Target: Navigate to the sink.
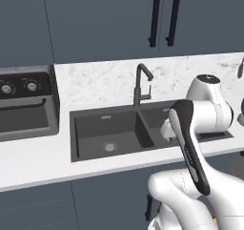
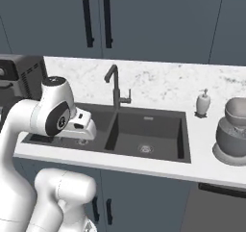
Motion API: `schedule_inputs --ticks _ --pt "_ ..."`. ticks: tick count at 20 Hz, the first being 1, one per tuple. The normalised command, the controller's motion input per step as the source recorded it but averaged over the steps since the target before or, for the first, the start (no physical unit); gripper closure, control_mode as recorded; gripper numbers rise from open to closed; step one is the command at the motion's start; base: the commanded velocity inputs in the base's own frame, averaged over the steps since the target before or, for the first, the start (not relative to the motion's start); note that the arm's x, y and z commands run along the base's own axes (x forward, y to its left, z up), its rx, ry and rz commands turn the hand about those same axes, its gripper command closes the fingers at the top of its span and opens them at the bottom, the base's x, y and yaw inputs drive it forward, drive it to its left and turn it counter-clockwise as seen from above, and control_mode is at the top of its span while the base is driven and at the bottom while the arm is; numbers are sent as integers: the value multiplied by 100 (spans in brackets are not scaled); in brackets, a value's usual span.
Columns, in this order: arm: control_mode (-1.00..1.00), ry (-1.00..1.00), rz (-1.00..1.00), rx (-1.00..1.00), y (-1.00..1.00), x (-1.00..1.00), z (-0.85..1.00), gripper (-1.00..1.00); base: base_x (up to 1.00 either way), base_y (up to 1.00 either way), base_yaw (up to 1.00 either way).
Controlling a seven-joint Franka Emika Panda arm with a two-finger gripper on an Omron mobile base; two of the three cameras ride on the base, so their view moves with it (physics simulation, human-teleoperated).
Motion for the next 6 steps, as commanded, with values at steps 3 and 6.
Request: schedule_inputs --ticks 3,6 --pt "100 0 0 0 0 0 0 -100 34 0 4" --pt "100 0 0 0 0 0 0 -100 36 0 5"
